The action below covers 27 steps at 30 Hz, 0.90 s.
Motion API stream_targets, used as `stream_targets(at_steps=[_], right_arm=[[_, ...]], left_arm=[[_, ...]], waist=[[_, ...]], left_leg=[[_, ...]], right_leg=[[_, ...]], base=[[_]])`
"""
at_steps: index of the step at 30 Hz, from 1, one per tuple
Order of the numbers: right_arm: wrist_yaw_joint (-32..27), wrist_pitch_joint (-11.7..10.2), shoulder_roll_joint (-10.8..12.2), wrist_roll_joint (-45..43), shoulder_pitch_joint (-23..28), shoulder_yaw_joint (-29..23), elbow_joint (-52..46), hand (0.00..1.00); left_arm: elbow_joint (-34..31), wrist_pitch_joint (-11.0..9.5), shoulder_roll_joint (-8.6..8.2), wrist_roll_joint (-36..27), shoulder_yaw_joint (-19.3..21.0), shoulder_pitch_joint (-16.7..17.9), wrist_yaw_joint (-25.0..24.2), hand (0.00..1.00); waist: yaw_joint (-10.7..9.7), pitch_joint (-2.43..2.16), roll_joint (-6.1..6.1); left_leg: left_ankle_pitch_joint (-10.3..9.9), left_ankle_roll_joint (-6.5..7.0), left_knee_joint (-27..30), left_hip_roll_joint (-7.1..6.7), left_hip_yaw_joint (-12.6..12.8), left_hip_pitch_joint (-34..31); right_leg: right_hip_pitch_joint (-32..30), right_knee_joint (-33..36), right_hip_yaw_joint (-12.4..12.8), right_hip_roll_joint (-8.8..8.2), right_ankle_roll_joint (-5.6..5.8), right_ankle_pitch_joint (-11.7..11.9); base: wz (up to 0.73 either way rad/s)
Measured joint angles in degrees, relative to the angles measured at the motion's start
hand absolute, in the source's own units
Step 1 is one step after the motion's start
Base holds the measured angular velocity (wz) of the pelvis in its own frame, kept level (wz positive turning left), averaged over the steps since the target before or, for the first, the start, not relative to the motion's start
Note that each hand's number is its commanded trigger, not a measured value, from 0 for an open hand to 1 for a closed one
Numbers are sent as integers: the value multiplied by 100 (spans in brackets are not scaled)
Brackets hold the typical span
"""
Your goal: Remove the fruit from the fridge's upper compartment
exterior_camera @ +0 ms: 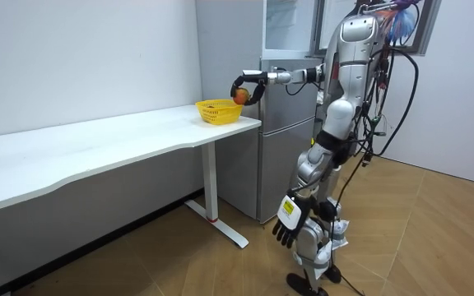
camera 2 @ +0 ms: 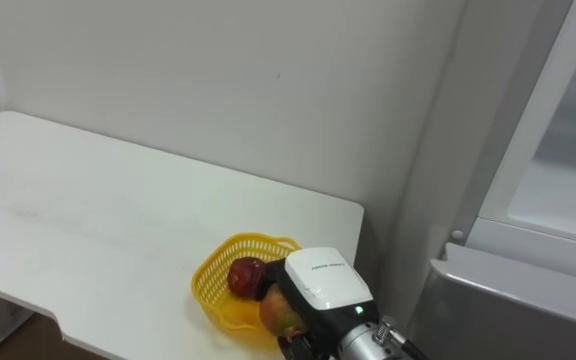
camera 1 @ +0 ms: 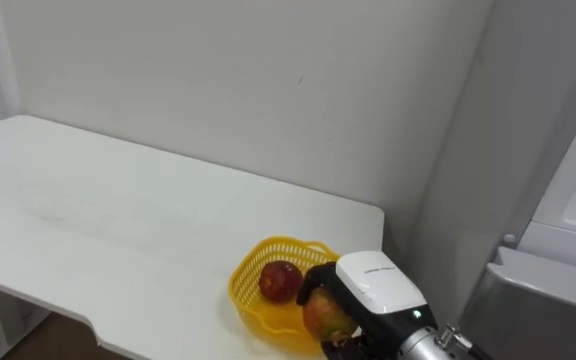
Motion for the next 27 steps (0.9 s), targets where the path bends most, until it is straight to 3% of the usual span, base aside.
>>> stream_targets(at_steps=[9, 24, 25, 26, 27], right_arm=[[3, 5, -2, -5, -122, -2, -22, 100], [-13, 5, -2, 83, -395, -7, -11, 99], [-13, 7, -2, 111, -395, -7, -10, 22], [-13, 12, -3, 140, -395, -7, -9, 0], [-13, 12, -3, 180, -395, -7, -9, 0]], left_arm=[[-8, 2, -2, 2, 8, 4, -25, 0], [-9, 1, -5, 2, 7, 5, -49, 0], [-12, 2, -5, 2, 7, 5, -49, 0], [-17, 2, -5, 2, 7, 5, -48, 0], [-19, 2, -5, 2, 6, 3, -45, 0]], waist=[[-13, -23, -30], [3, -20, -33], [2, -20, -33], [1, -20, -32], [0, -18, -34]], left_leg=[[1, -1, 12, 2, 1, -39], [1, 0, 9, -4, -21, -37], [1, 0, 9, -5, -22, -37], [1, 0, 9, -5, -23, -37], [1, 0, 9, -6, -25, -36]], right_leg=[[-39, 2, 5, 1, -1, 1], [-27, 3, -21, -5, 0, 0], [-27, 3, -23, -6, 0, 0], [-26, 3, -29, -7, 0, 0], [-27, 3, -29, -7, 0, 0]], base=[[0], [0], [0], [0], [0]])
